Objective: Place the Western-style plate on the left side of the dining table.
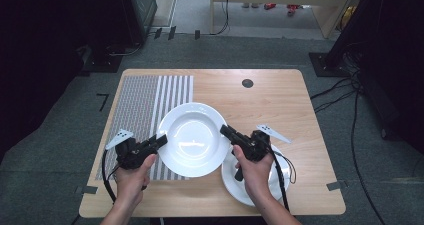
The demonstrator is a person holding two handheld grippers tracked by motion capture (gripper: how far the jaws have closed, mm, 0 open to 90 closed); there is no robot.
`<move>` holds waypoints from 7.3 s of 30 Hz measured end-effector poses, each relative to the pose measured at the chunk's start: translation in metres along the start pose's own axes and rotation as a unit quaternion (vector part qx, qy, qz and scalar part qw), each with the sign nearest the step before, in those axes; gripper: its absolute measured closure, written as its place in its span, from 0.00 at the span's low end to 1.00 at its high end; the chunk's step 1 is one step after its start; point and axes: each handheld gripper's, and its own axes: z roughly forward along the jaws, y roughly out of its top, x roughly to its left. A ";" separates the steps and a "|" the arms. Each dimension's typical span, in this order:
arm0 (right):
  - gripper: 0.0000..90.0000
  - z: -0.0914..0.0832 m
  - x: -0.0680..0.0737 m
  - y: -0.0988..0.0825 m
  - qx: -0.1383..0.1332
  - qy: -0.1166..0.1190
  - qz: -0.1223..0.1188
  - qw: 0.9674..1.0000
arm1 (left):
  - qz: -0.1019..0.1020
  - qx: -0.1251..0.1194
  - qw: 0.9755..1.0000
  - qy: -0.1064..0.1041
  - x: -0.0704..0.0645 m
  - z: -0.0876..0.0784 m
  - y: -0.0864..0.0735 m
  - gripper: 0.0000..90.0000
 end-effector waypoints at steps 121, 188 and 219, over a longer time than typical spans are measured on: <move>0.55 0.234 -0.008 -0.011 0.100 -0.102 -0.037 0.989 | -0.072 0.014 0.983 0.171 0.159 0.033 0.049 0.42; 0.24 -0.075 -0.091 0.035 0.069 -0.148 -0.169 0.972 | 0.055 0.039 0.970 0.233 0.094 -0.066 -0.055 0.16; 0.24 -0.174 -0.165 0.018 0.066 -0.255 -0.131 0.956 | 0.095 0.088 0.949 0.287 0.110 -0.071 -0.077 0.16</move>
